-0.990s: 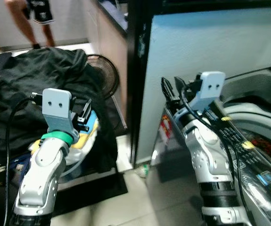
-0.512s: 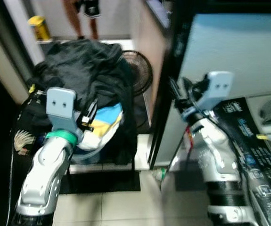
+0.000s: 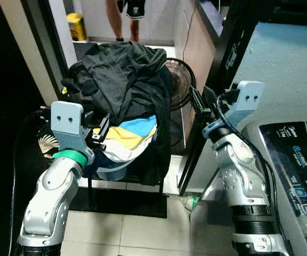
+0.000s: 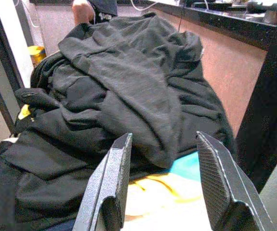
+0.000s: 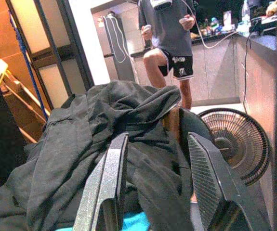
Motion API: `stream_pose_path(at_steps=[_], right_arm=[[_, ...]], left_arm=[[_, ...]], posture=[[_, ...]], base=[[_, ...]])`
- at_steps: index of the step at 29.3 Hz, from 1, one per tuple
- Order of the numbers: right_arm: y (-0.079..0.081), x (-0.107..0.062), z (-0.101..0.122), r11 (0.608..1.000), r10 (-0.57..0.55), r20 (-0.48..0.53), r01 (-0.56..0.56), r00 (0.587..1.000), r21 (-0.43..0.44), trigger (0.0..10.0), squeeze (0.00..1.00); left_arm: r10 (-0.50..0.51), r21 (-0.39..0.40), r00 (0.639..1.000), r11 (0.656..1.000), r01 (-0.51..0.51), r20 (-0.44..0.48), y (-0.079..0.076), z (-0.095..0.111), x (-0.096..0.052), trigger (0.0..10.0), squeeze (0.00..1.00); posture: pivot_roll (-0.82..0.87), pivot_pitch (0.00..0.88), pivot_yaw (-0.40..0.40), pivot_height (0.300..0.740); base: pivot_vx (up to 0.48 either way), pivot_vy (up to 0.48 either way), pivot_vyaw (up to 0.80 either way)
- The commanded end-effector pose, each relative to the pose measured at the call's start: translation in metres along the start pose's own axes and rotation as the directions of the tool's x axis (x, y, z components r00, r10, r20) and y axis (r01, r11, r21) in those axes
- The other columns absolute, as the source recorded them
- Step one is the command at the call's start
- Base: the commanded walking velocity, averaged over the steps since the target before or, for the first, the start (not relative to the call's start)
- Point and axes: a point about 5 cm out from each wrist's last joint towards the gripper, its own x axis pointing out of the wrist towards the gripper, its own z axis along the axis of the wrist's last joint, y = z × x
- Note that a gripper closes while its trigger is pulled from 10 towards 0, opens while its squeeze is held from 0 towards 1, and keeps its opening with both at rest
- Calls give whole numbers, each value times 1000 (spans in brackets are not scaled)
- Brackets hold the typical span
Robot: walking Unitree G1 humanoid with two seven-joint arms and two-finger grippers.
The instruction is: Clothes washing
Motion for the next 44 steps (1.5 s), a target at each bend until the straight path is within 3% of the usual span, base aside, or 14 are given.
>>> stream_pose_path(at_steps=[1, 8, 14, 18, 34, 38, 44], right_arm=[[2, -2, -2, 1000, -1, -6, 1, 1000, 20, 10000, 0], [3, -3, -3, 1000, 3, -8, -3, 1000, 20, 10000, 0], [7, -5, -5, 1000, 14, -19, -13, 1000, 18, 10000, 0], [8, -5, -5, 1000, 14, -20, -14, 1000, 22, 10000, 0], [3, -8, -13, 1000, -24, -47, 25, 999, 8, 10000, 0], [-2, -12, -19, 999, -44, -63, 42, 997, -32, 10000, 0], [-10, -24, -36, 997, -37, -129, 27, 991, -78, 10000, 0]], left_arm=[[-5, 2, 1000, 1000, 5, -6, -1, 1, 0, 10000, 0], [-11, -3, 1000, 1000, 11, -2, -2, 1, 0, 10000, 0], [-4, -34, 999, 999, 5, 51, -3, 4, -1, 10000, 0], [6, -66, 999, 998, -2, 47, -4, 2, -2, 10000, 0], [21, -66, 1000, 998, -20, 12, -1, -6, 0, 10000, 0], [67, -34, 998, 997, -68, -20, 7, -16, -1, 10000, 0], [133, 25, 986, 991, -131, -105, 19, -40, -13, 10000, 0]], posture=[[44, 0, 29, 740], [39, 0, 31, 740], [36, 3, 28, 740], [34, 5, 28, 740], [41, 0, 31, 740], [46, 0, 28, 740], [53, 0, 23, 740]], base=[[0, 480, 0], [0, 456, 0], [0, -156, 0], [0, -352, 0], [0, 0, 0], [0, 0, 0], [0, 0, 0]])
